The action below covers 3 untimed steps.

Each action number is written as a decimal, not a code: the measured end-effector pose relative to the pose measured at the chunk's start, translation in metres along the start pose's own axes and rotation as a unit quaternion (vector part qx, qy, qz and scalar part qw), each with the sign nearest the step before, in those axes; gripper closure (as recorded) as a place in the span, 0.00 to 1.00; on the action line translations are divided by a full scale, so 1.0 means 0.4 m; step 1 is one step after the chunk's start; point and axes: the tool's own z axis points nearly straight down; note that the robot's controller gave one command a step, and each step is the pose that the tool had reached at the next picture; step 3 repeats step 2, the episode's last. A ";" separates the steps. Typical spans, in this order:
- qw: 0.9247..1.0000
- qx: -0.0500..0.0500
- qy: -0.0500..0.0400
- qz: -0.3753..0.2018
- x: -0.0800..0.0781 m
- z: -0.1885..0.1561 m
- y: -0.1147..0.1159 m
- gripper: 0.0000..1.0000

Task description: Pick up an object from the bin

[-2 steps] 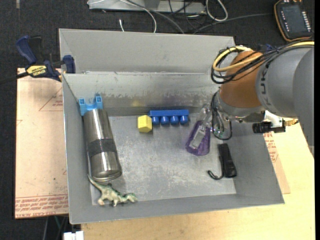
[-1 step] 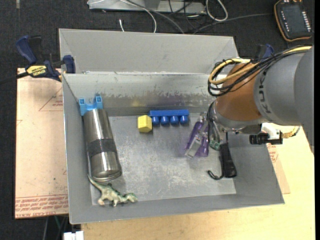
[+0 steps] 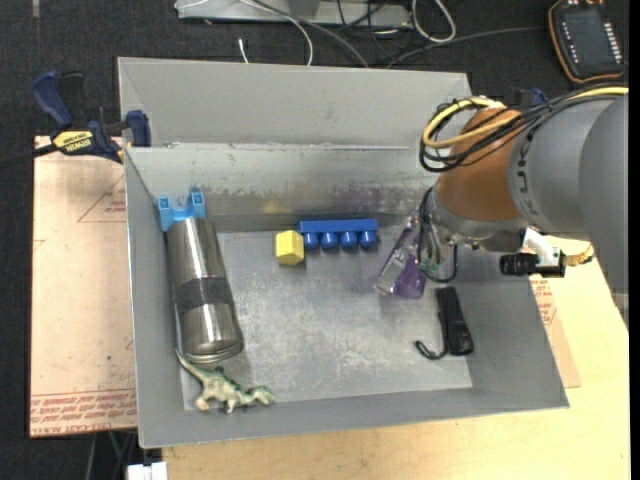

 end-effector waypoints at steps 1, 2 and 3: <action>1.000 -0.003 -0.006 -0.027 0.056 -0.010 -0.032 0.00; 1.000 -0.005 -0.010 -0.012 -0.047 0.000 0.028 1.00; 1.000 -0.005 -0.010 -0.012 -0.047 0.000 0.028 1.00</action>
Offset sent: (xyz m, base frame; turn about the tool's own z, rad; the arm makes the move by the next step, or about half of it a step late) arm 0.0170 -0.0010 -0.0053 -0.0213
